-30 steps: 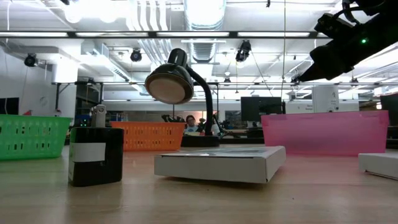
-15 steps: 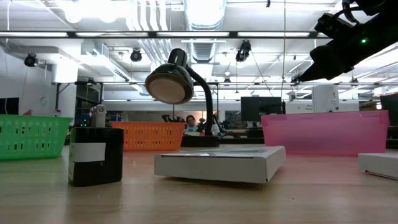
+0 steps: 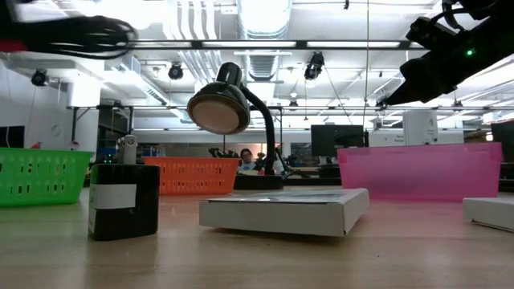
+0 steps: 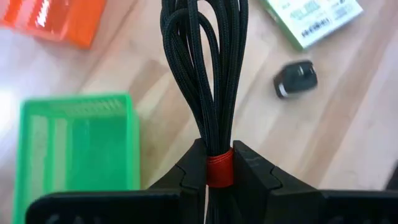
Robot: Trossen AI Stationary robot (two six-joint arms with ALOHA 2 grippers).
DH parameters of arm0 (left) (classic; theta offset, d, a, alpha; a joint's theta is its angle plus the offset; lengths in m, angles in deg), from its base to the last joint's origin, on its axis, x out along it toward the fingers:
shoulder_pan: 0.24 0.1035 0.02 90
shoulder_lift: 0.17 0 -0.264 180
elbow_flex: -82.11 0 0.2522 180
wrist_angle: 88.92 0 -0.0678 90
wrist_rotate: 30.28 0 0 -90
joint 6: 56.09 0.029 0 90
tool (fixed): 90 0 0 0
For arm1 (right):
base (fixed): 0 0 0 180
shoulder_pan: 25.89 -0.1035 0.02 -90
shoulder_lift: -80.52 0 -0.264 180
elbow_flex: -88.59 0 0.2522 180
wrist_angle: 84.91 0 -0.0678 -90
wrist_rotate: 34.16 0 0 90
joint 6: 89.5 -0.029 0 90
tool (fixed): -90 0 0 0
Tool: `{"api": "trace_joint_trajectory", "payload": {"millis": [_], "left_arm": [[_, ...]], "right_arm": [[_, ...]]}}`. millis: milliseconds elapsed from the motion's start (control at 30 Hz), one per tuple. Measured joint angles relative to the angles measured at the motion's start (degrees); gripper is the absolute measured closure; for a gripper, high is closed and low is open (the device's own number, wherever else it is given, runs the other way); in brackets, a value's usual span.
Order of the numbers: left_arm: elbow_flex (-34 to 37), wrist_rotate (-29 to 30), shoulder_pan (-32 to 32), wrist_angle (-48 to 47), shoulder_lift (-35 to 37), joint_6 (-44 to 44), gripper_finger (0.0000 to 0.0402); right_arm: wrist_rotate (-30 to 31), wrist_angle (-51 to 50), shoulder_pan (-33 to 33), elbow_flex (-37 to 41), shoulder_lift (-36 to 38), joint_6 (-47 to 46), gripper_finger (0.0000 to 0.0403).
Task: Pick and place items into bin
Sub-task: Put the black charger cable into the pink bin
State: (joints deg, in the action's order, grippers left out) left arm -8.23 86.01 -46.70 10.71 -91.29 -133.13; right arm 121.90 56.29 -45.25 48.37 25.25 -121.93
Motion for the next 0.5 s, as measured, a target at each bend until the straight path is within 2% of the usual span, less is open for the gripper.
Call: {"api": "trace_joint_trajectory", "payload": {"millis": [100, 233, 333, 500], "left_arm": [[0.1, 1.0, 4.0, 0.5, 0.7, 7.4, 0.0364], [0.2, 5.2, 8.9, 4.0, 1.0, 21.1, 0.0364], [0.3, 7.5, 12.4, 8.8, 1.0, 32.0, 0.0364], [1.8, 12.1, 16.5, 20.1, 1.0, 47.3, 0.0364]], "right_arm": [[0.0, 0.0, 0.0, 0.0, 0.0, 0.1, 0.0331], [0.0, 0.4, 0.0, 0.0, 0.0, 0.1, 0.0338], [0.0, 1.4, -0.2, 0.0, 0.0, 1.7, 0.0343], [-0.6, 8.7, -1.4, 0.9, 0.0, 7.2, 0.0348]]}}
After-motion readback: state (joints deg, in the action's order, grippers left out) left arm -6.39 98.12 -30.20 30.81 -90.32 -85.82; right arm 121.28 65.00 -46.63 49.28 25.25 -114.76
